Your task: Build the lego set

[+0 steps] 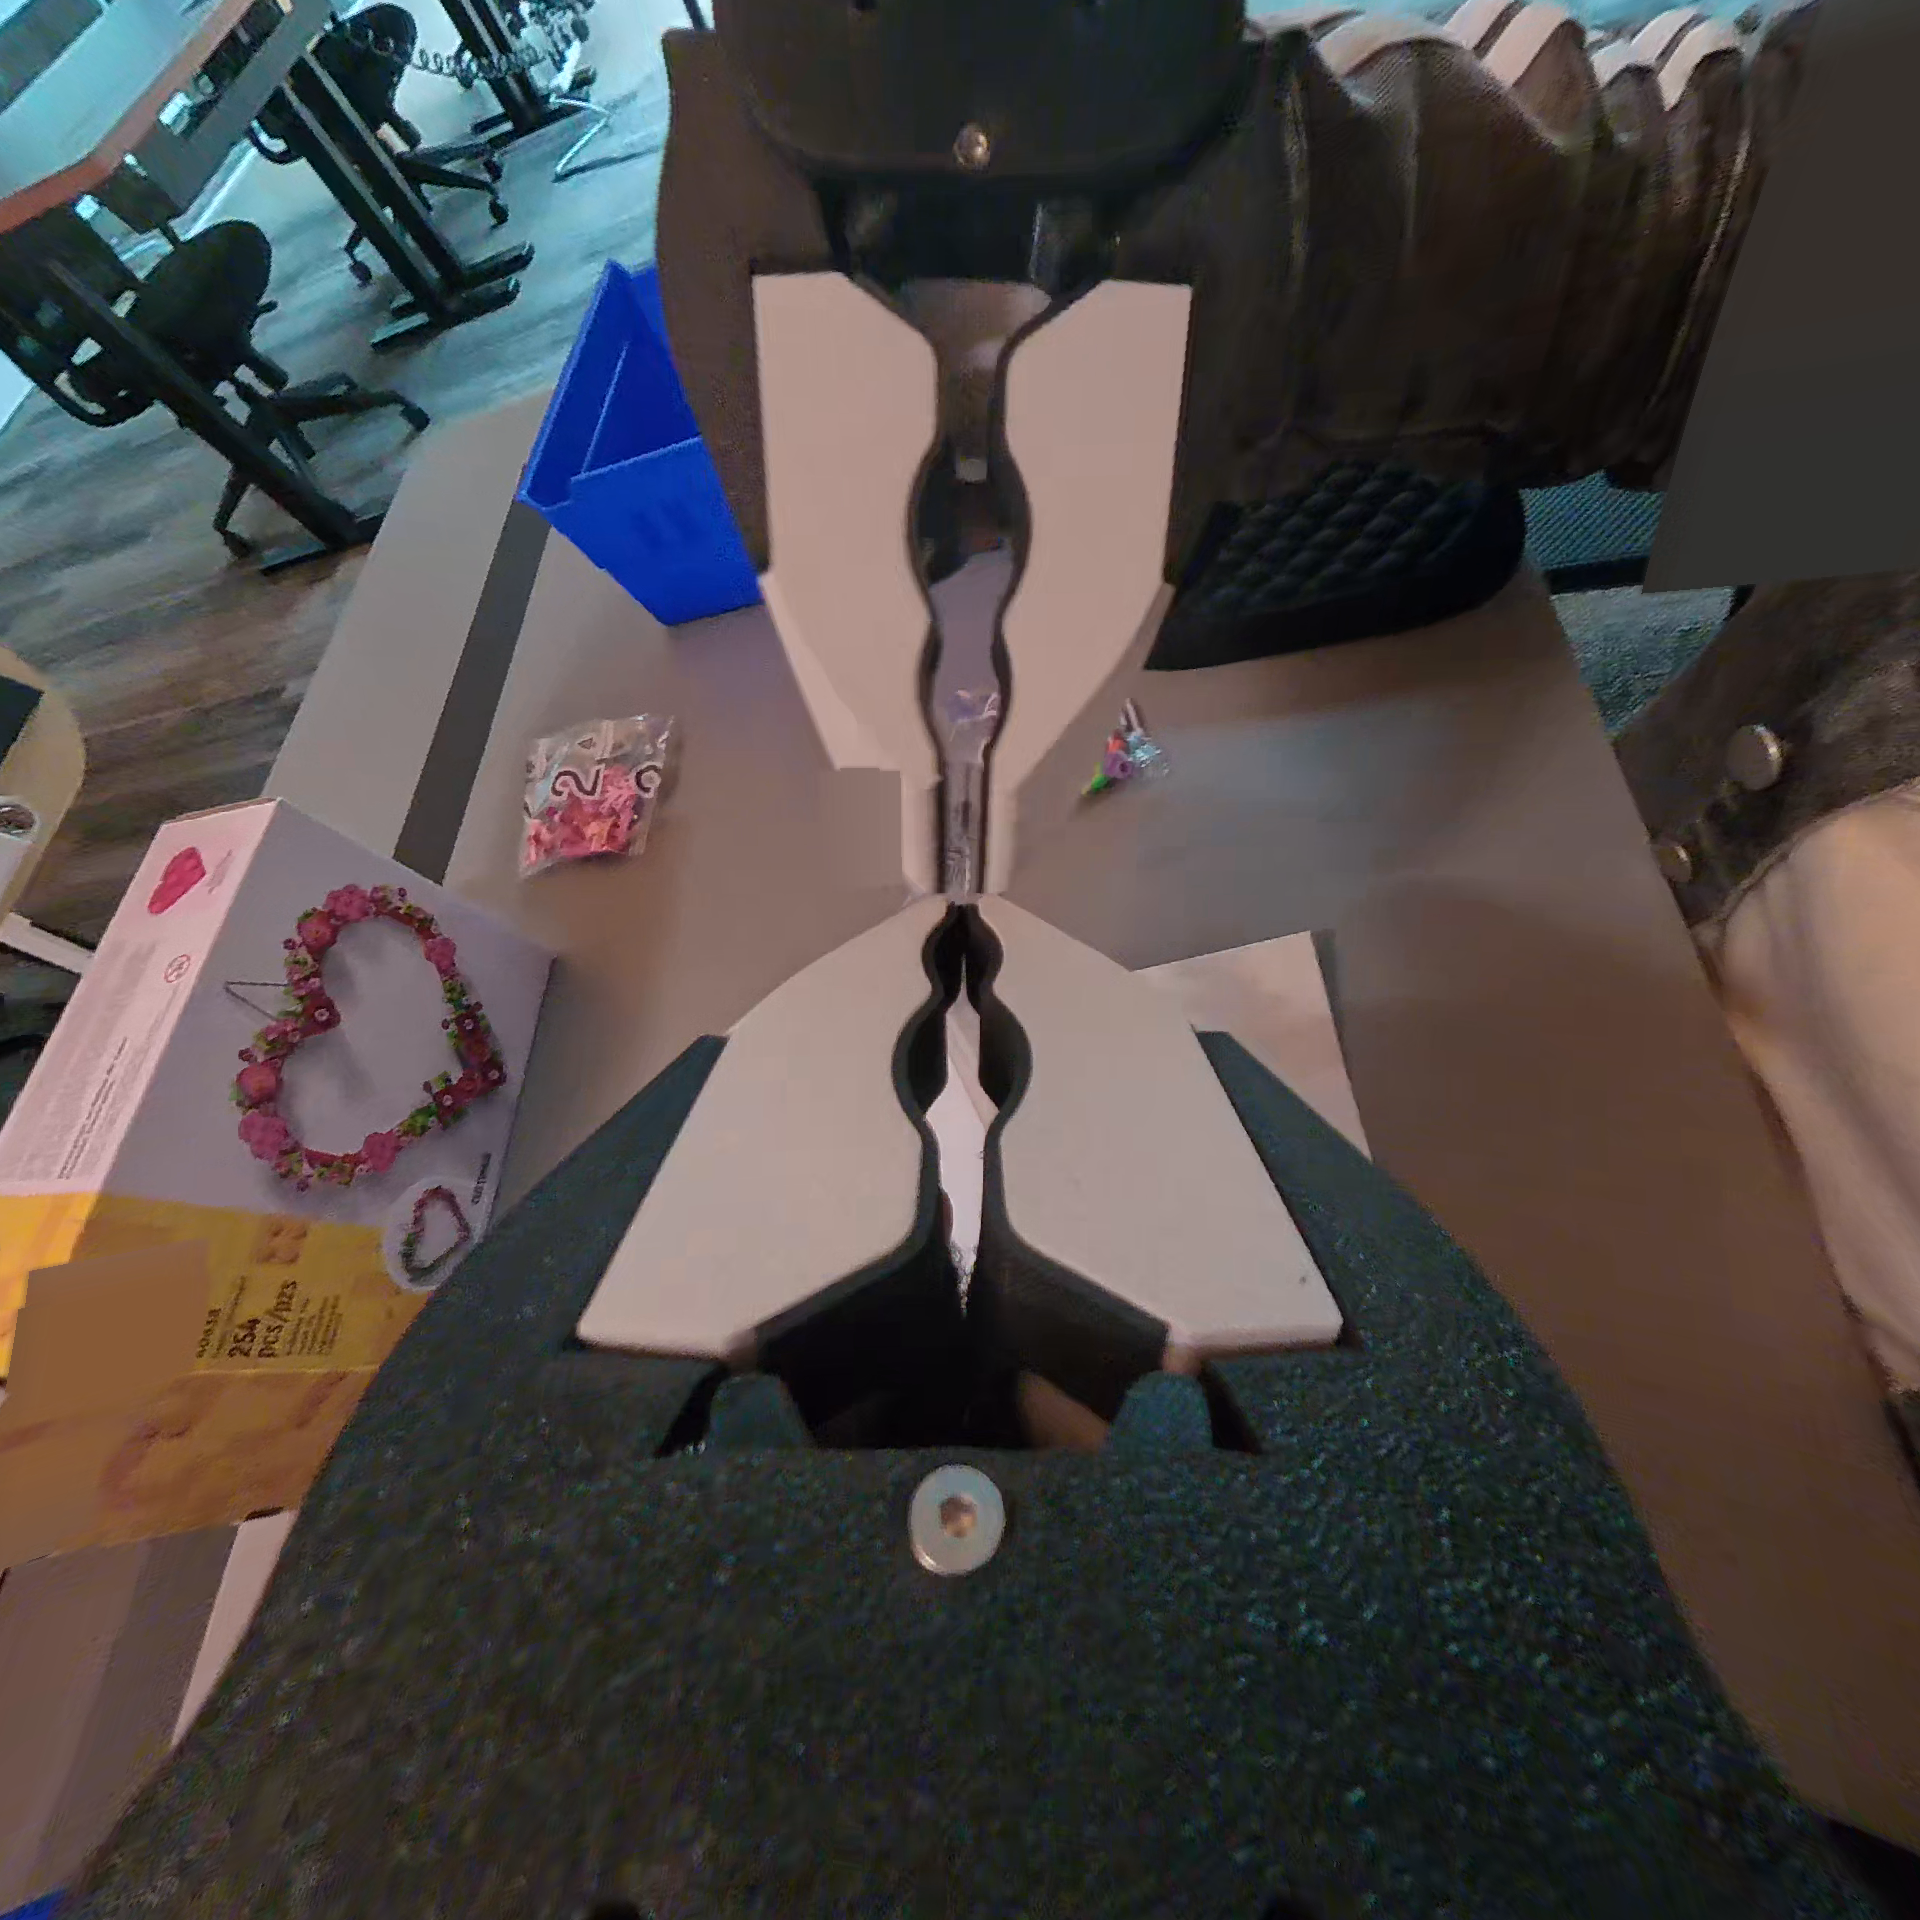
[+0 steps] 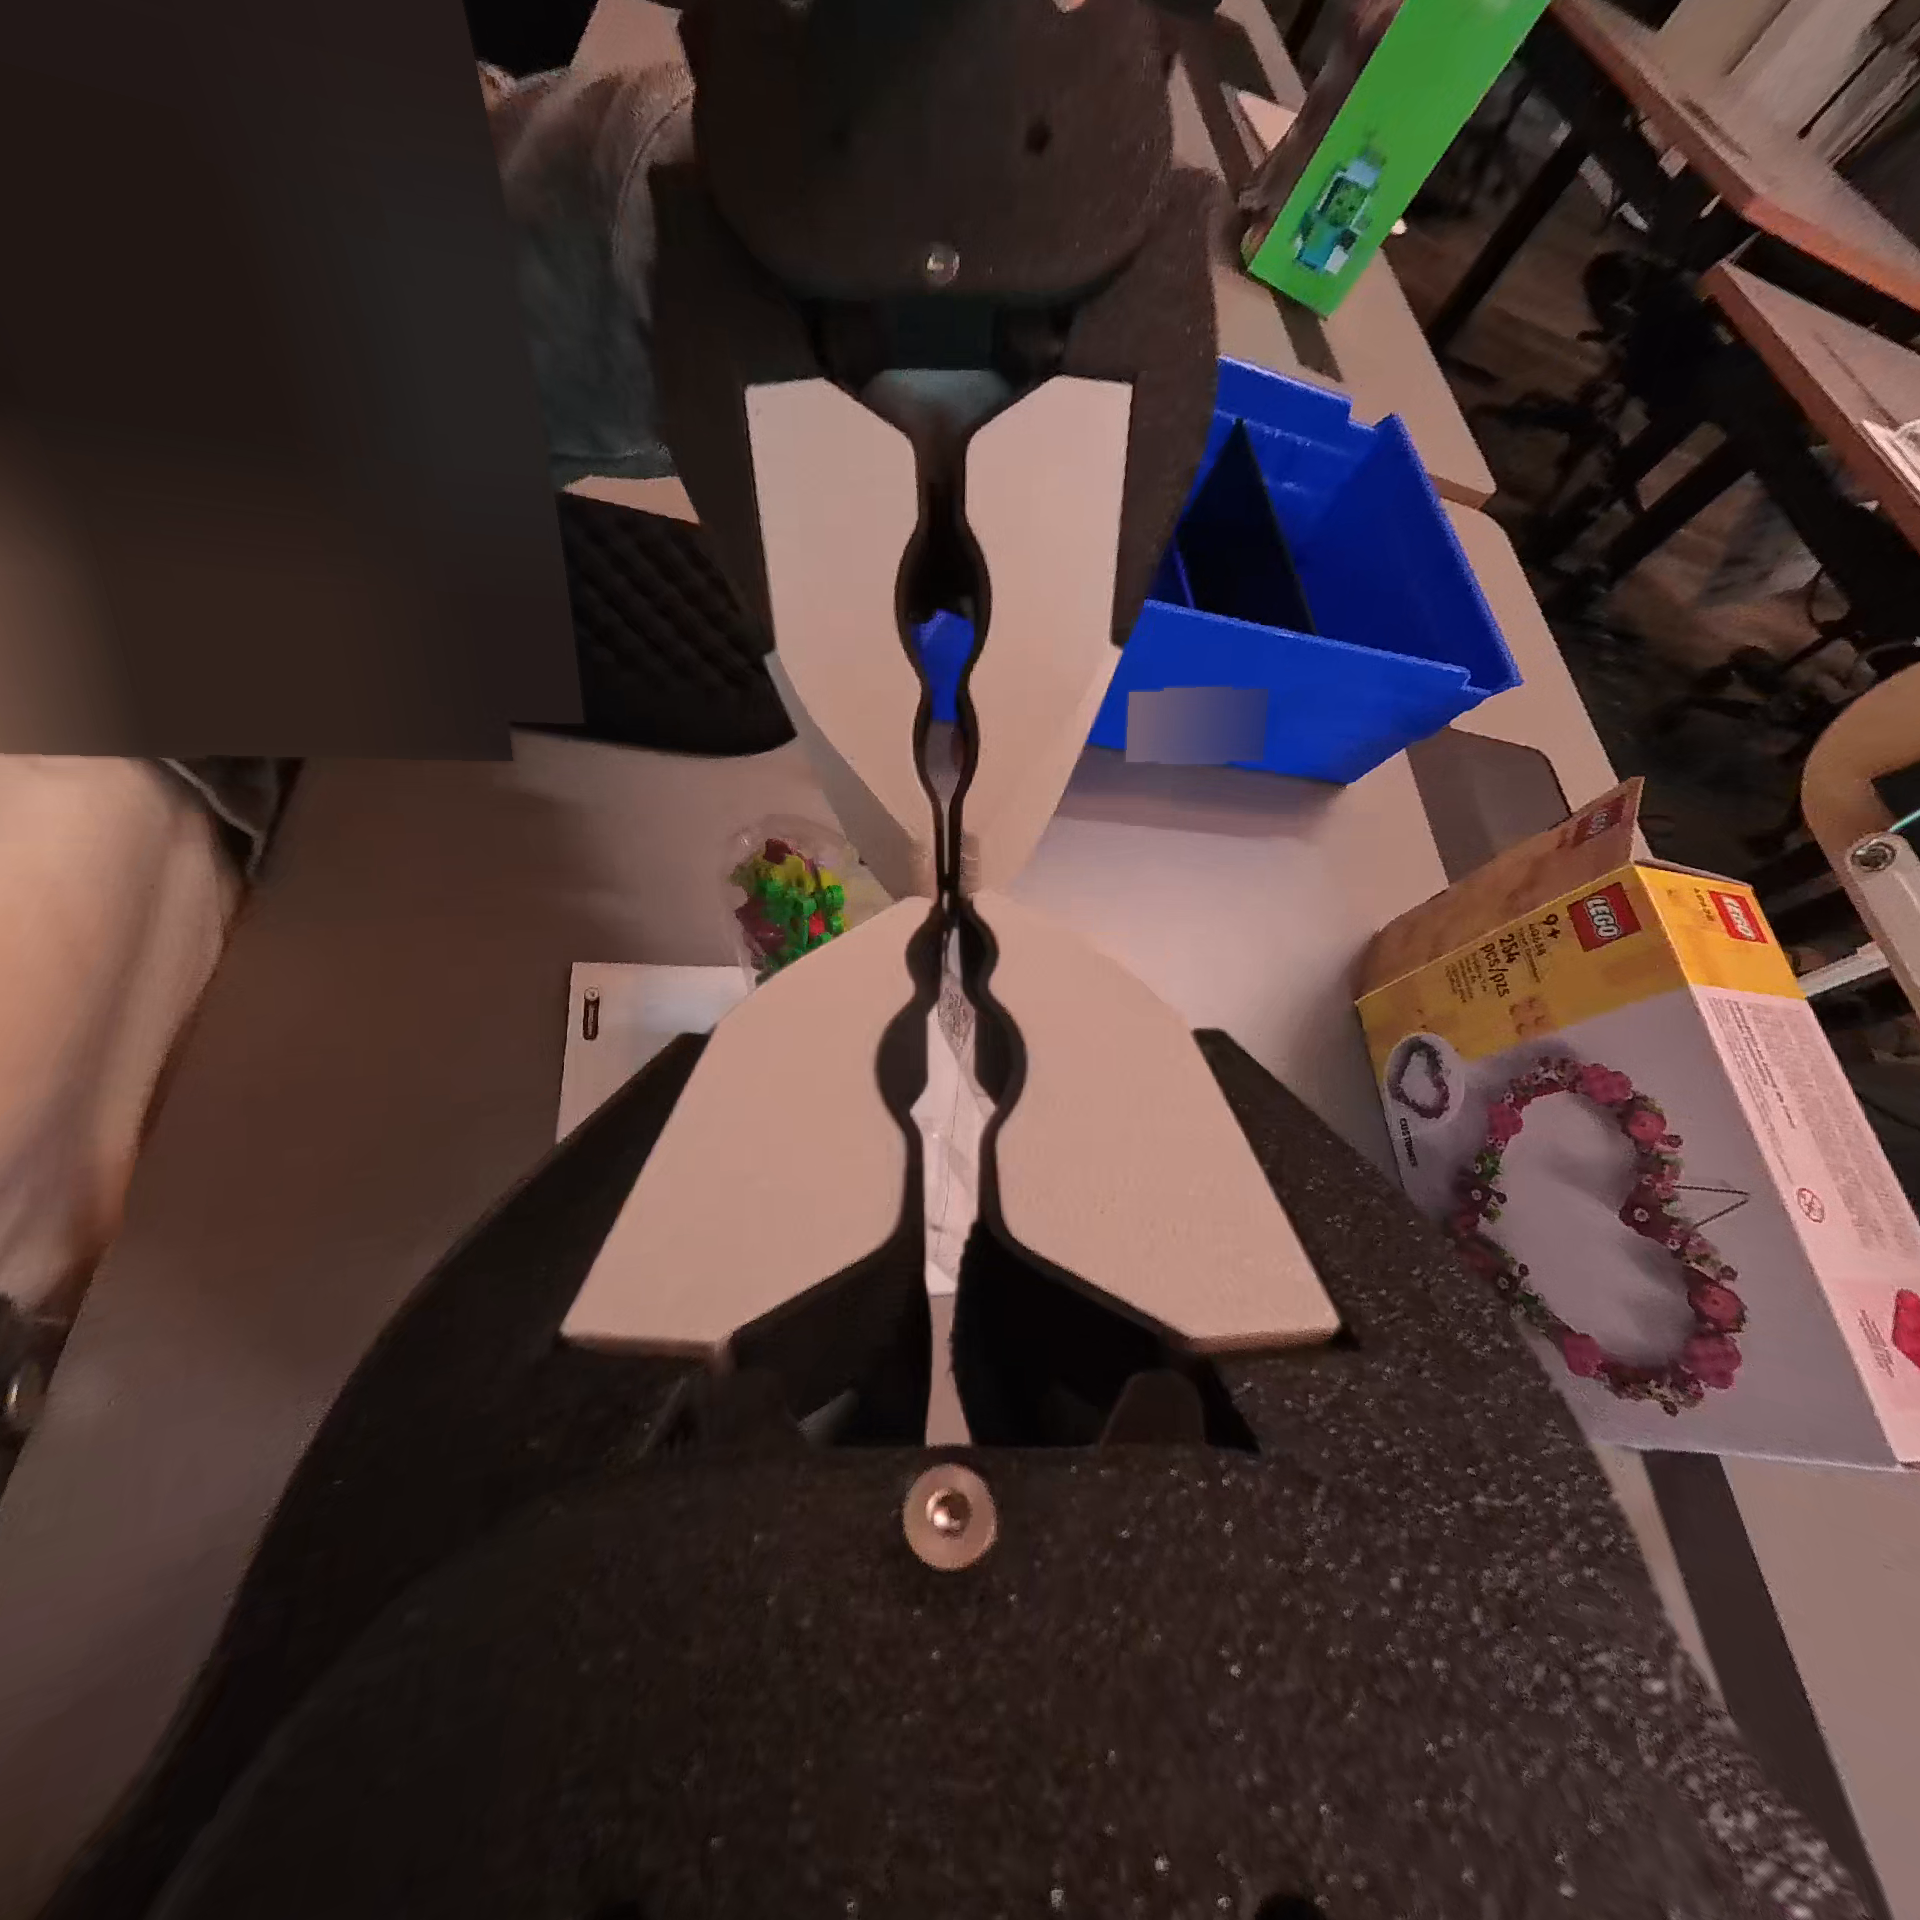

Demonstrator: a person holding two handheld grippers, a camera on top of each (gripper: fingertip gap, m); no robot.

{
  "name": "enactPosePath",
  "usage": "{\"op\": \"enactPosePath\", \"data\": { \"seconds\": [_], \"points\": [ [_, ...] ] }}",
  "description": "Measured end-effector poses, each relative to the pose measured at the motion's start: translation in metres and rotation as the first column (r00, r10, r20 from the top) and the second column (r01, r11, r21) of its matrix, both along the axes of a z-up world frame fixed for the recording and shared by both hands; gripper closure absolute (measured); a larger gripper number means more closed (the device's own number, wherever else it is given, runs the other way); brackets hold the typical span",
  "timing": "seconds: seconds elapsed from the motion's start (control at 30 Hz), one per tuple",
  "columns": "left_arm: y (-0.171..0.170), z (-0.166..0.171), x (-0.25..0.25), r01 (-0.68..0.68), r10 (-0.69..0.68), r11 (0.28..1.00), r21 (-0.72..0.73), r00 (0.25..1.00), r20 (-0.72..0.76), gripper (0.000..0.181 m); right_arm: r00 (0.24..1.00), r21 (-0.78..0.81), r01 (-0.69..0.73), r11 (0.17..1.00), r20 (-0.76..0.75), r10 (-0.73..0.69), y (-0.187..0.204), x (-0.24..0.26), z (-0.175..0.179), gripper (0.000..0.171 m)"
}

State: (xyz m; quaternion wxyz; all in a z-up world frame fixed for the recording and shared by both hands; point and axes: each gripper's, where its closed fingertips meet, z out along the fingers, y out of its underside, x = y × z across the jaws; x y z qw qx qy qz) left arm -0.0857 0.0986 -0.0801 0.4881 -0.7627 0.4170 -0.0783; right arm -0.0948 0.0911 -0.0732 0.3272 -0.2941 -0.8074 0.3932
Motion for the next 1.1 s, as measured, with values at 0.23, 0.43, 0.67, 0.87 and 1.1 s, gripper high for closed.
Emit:
{"op": "enactPosePath", "data": {
  "seconds": [0.23, 0.43, 0.67, 0.87, 1.1],
  "points": [
    [0.002, -0.006, 0.001, -0.027, 0.028, 1.0, 0.011, 0.999, -0.042, 0.181, 1.0, -0.104, 0.01, 0.995, 0.023, -0.007, -0.001, 0.002, -0.007, 0.168],
    [0.002, -0.015, 0.005, -0.019, 0.02, 1.0, 0.015, 0.997, -0.08, 0.181, 0.998, -0.247, 0.029, 0.969, 0.059, -0.015, 0.0, 0.004, -0.012, 0.171],
    [0.02, -0.017, -0.001, -0.061, 0.206, 0.933, 0.355, 0.899, -0.387, 0.181, 0.976, -0.607, 0.214, 0.765, 0.152, -0.153, 0.017, 0.0, -0.017, 0.171],
    [0.012, -0.04, 0.038, 0.035, 0.163, 0.911, 0.412, 0.886, -0.434, 0.181, 0.898, -0.69, 0.395, 0.607, 0.149, -0.414, 0.054, -0.001, -0.033, 0.171],
    [0.022, -0.025, -0.006, -0.156, 0.241, 0.923, 0.351, 0.947, -0.213, 0.181, 0.938, -0.711, 0.317, 0.627, 0.136, -0.32, 0.038, -0.003, -0.028, 0.171]
  ]
}}
